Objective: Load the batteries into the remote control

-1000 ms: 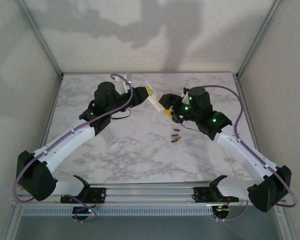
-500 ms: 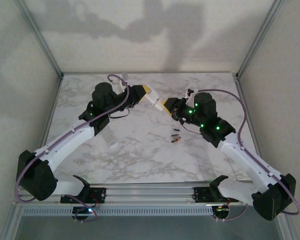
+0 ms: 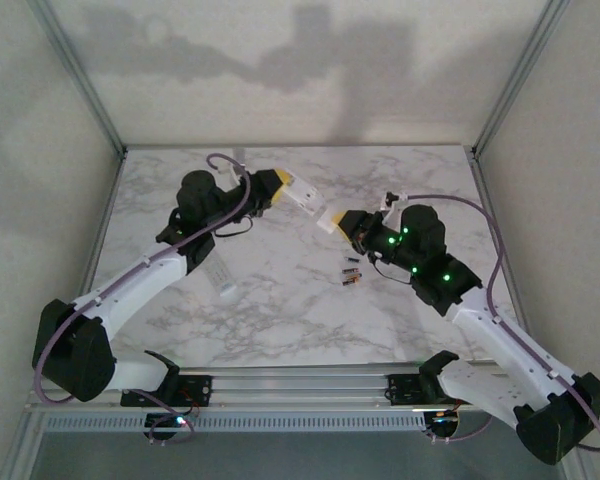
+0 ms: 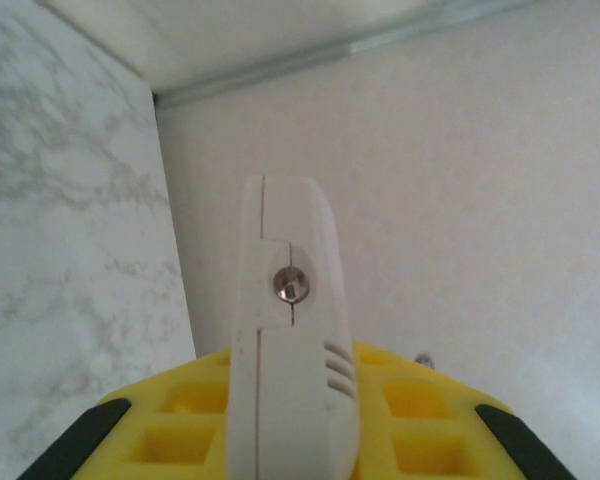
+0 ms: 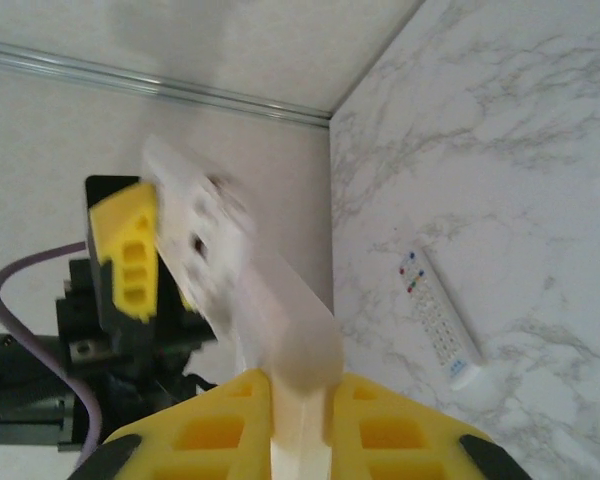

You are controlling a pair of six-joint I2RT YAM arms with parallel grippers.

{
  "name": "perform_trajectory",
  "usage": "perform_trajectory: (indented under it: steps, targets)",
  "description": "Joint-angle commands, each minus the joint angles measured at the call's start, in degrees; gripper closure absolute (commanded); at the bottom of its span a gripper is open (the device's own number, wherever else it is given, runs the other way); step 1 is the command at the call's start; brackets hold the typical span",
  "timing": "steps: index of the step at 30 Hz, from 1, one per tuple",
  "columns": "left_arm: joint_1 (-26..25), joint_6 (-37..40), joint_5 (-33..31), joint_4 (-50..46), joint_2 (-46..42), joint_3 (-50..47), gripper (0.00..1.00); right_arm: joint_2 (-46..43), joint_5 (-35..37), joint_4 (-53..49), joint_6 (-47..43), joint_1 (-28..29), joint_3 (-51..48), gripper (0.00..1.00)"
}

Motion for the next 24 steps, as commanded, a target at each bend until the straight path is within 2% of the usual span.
perform_trajectory:
  steps: [1, 4, 7, 10, 14, 17, 21, 24]
  targets:
    - [2.26, -2.28, -2.05, 6.85, -2.53, -1.36, 1.0, -2.44, 2.31, -1.39, 0.83, -0.47, -1.83, 1.0]
    - [2.91, -2.92, -1.78, 8.05, -2.35, -2.65, 1.0, -3.17, 2.61, -1.22, 1.2, -0.88, -2.8, 1.0]
    - [3.5, -0.64, -2.43, 5.24, -2.77, -3.17, 1.0, -2.62, 3.61, -2.1, -0.15, -1.47, -2.93, 1.0]
    - [5.17, 2.82, -2.85, 1.49, -5.23, -4.23, 1.0, 1.52, 4.16, -2.24, -3.75, -2.79, -2.18, 1.0]
    - [6.6, 12.78, -7.23, -11.08, -11.51, -3.74, 1.0, 14.95, 5.38, -6.91, -14.79, -3.34, 5.97, 1.0]
    - [6.95, 16.85, -6.8, -16.46, -14.98, -4.14, 1.0, 27.88, 5.84, -7.68, -20.23, -3.4, 13.33, 1.0]
    - [7.13, 17.29, -3.88, -17.79, -18.18, -6.63, 1.0, 44.08, 6.87, -7.61, -23.92, -3.98, 22.99, 1.0]
    - [7.42, 12.94, -1.69, -13.88, -20.3, -10.49, 1.0, 54.43, 7.53, -8.36, -25.03, -4.68, 30.4, 1.0]
